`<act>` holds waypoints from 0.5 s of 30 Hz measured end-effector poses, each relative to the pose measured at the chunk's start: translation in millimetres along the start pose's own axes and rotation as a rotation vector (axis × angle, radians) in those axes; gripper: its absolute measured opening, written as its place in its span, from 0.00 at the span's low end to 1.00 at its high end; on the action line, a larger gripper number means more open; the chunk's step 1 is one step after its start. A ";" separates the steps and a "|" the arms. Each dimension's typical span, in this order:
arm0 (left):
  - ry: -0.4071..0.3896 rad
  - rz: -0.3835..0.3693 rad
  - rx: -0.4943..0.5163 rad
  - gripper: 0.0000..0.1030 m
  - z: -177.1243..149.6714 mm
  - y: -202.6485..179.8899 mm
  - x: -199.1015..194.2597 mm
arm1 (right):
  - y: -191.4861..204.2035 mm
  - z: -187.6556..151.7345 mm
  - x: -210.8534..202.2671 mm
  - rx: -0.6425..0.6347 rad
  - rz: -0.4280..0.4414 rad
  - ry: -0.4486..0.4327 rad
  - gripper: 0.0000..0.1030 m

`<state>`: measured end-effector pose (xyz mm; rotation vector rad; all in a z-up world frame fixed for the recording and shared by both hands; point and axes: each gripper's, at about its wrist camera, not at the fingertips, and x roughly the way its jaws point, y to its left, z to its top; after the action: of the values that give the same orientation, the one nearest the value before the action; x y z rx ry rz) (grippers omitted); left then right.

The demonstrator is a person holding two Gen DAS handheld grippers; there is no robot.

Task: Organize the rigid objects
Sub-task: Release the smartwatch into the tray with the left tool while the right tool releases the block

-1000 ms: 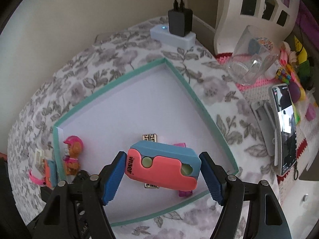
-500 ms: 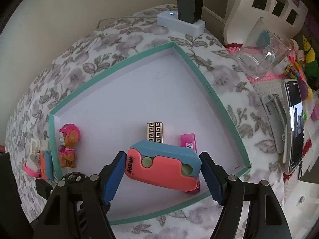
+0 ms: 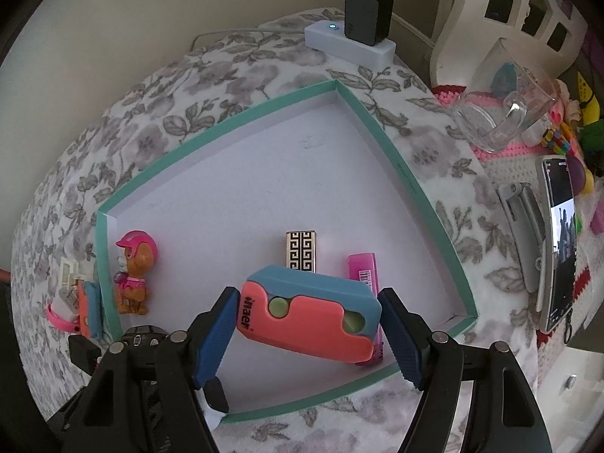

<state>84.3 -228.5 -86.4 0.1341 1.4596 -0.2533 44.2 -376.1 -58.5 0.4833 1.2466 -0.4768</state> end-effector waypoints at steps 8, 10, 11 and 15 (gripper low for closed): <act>-0.041 -0.010 0.004 0.60 1.7 0.2 -19.9 | 0.0 2.3 -9.5 -0.002 0.003 -0.028 0.76; -0.053 -0.010 0.004 0.62 2.1 2.0 -24.3 | 0.0 2.9 -12.9 -0.003 0.005 -0.039 0.77; -0.057 -0.010 0.004 0.63 1.8 2.9 -26.1 | -0.2 3.3 -15.4 -0.001 0.006 -0.046 0.77; -0.094 0.004 -0.014 0.63 3.3 12.4 -35.5 | -0.9 4.7 -23.6 0.004 0.011 -0.070 0.77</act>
<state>87.4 -214.2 -51.6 0.1122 1.3673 -0.2429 41.4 -377.7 -34.7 0.4728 1.1755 -0.4835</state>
